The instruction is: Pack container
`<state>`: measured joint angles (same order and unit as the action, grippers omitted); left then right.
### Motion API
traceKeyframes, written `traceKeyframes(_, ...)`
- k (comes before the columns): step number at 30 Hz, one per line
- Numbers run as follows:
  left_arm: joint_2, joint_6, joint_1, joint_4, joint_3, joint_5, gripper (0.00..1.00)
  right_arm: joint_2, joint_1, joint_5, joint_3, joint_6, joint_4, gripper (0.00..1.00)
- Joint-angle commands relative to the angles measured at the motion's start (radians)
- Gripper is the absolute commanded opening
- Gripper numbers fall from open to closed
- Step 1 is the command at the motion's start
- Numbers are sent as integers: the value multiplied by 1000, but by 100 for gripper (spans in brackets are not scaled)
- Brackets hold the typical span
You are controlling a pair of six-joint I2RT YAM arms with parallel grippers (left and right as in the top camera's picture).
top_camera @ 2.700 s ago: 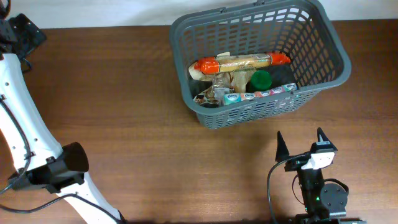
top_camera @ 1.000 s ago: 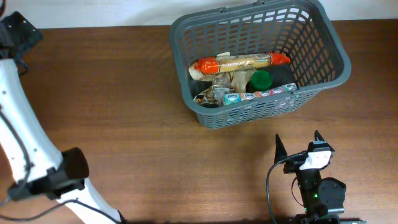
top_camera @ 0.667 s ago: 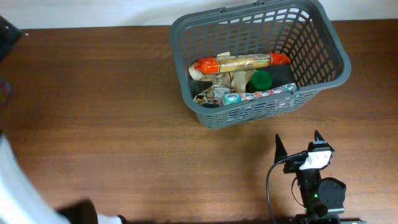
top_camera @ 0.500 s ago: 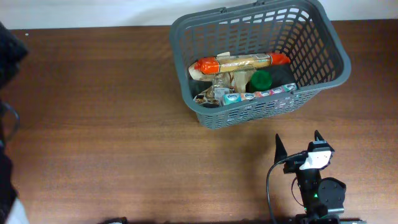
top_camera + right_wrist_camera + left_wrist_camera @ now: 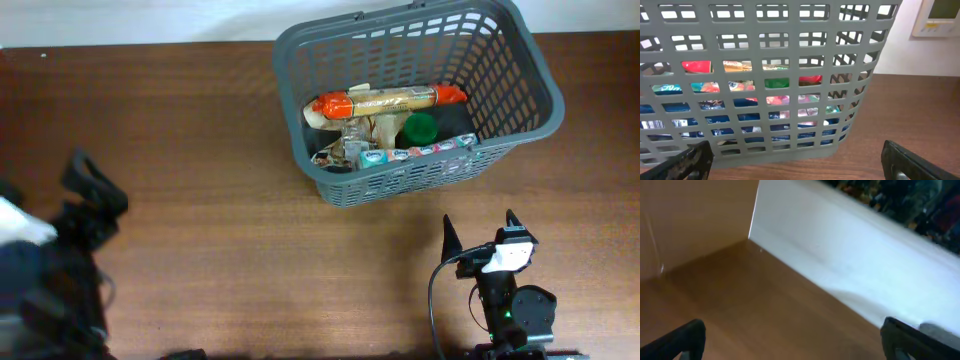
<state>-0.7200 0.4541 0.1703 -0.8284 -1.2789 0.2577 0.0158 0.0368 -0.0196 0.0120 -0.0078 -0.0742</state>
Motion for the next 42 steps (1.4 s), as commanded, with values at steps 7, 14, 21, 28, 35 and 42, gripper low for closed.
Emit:
traceKeyframes(7, 245, 142, -5, 23, 417, -9, 99, -10, -6, 8, -6, -3, -4, 99)
traceKeyframes(14, 428, 140, -21, 76, 668, -8, 99, -10, -6, 8, -6, -3, -4, 99)
traceKeyframes(21, 551, 58, -76, 96, 780, -7, 99, -10, -6, 8, -6, -3, -4, 99)
traceKeyframes(28, 609, -159, -134, 96, 833, -8, 99, -10, -6, 8, -6, -3, -4, 99)
traceKeyframes(35, 653, -237, -162, 124, 932, -8, 99, -10, -6, 8, -6, -3, -4, 99)
traceKeyframes(42, 677, -251, -162, 137, 957, -20, 99, -10, -6, 8, -6, -3, -4, 99)
